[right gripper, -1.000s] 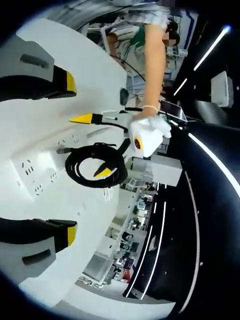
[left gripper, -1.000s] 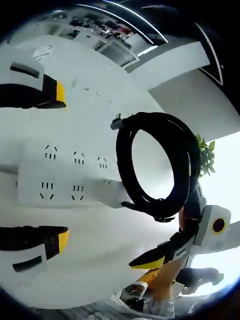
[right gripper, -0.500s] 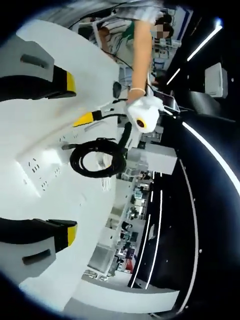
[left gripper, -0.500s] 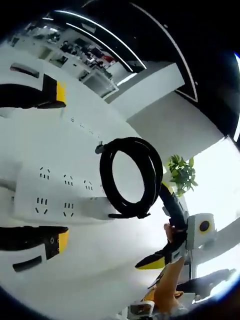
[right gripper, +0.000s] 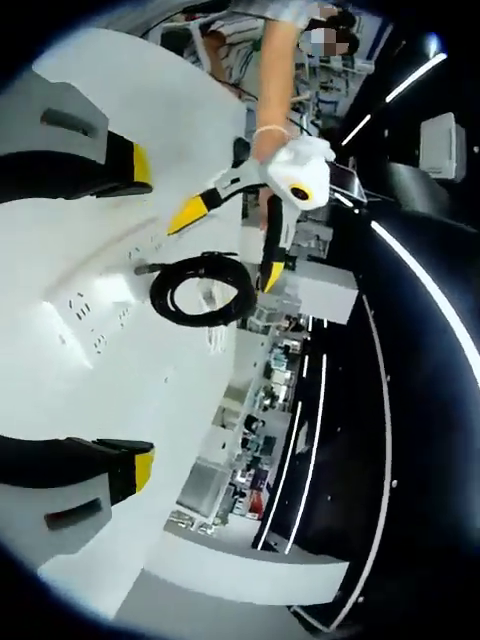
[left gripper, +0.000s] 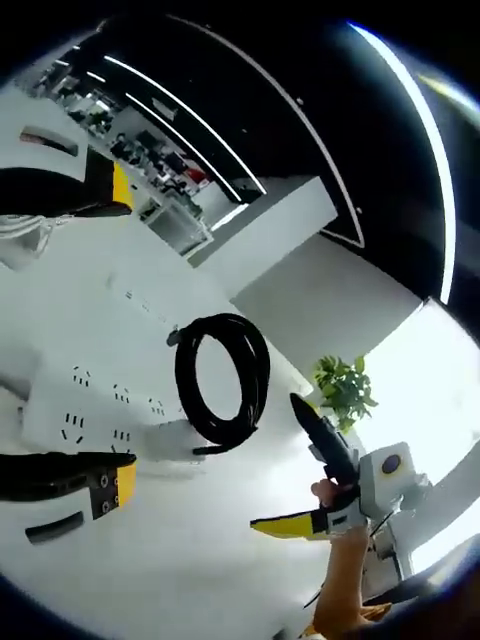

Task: Straighten the power strip on the desk, plug the charger into it

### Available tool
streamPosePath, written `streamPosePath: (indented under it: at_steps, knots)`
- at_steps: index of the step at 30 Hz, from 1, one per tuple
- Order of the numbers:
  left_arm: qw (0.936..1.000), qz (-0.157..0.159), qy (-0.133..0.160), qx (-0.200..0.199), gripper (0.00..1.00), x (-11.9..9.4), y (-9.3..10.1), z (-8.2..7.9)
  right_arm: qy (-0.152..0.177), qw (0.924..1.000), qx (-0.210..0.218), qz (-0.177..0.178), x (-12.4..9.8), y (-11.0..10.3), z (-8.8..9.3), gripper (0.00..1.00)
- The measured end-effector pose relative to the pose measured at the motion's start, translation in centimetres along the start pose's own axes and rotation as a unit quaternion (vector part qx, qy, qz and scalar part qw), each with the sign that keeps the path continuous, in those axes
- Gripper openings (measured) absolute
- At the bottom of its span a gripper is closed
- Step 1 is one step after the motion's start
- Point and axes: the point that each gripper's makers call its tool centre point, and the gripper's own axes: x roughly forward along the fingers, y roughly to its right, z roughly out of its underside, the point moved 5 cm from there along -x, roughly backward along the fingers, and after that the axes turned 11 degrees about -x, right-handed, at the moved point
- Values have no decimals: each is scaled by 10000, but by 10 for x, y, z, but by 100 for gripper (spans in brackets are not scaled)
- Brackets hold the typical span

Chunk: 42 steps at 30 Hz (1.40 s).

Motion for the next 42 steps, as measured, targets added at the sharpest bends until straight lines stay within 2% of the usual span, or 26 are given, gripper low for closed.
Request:
streamPosePath:
  at_steps: [4, 6, 10, 12, 14, 16, 22, 24, 26, 30, 33, 42]
  knots:
    - [9994, -4, 188, -295, 99, -7, 4, -4, -24, 9998, -89, 157, -1, 0, -4, 100]
    - [9994, 32, 222, -276, 99, -11, 8, -5, 42, 9997, -15, 256, -1, 0, -7, 100]
    - [9984, -215, 487, -214, 99, -19, 8, -13, 253, 9985, 161, 459, -5, 0, -17, 100]
    - [9960, -524, 720, -116, 99, -27, 4, -20, 259, 9983, 142, 496, -7, -4, -22, 100]
    - [9933, -831, 799, 54, 99, -35, -1, -23, 292, 9978, 106, 578, -9, -4, -25, 100]
    - [9909, -998, 889, 184, 99, -40, -1, -26, 336, 9972, 128, 655, -12, -6, -28, 100]
    - [9867, -1231, 1016, 304, 99, -52, 5, -29, 321, 9952, 320, 864, -20, -9, -30, 100]
    - [9856, -1329, 953, 420, 99, -55, 7, -28, 320, 9943, 354, 951, -23, -9, -31, 100]
    - [9845, -1409, 998, 300, 99, -59, 6, -28, 267, 9932, 431, 1046, -27, -9, -31, 100]
    - [9818, -1417, 1236, -257, 99, -69, 7, -28, 91, 9908, 561, 1230, -36, -11, -27, 100]
    - [9797, -1470, 1247, -558, 99, -76, 7, -27, -9, 9888, 645, 1343, -43, -12, -24, 100]
    - [9729, -1645, 1268, -1015, 99, -99, 16, -20, 7, 9864, 690, 1491, -61, -24, -28, 99]
